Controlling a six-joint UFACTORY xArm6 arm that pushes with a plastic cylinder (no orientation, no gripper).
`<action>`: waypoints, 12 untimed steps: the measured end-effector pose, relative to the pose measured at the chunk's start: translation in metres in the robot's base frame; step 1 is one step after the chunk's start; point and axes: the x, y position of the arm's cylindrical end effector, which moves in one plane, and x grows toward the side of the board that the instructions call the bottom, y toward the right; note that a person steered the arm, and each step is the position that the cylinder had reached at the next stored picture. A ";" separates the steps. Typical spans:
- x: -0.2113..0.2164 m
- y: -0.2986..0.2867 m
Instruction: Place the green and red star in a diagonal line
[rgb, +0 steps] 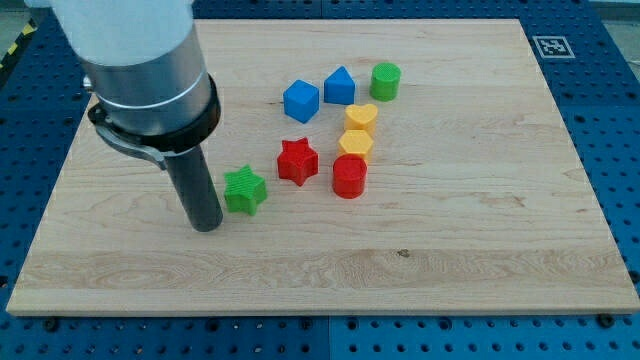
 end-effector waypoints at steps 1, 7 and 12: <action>-0.013 0.004; -0.028 0.031; -0.024 0.075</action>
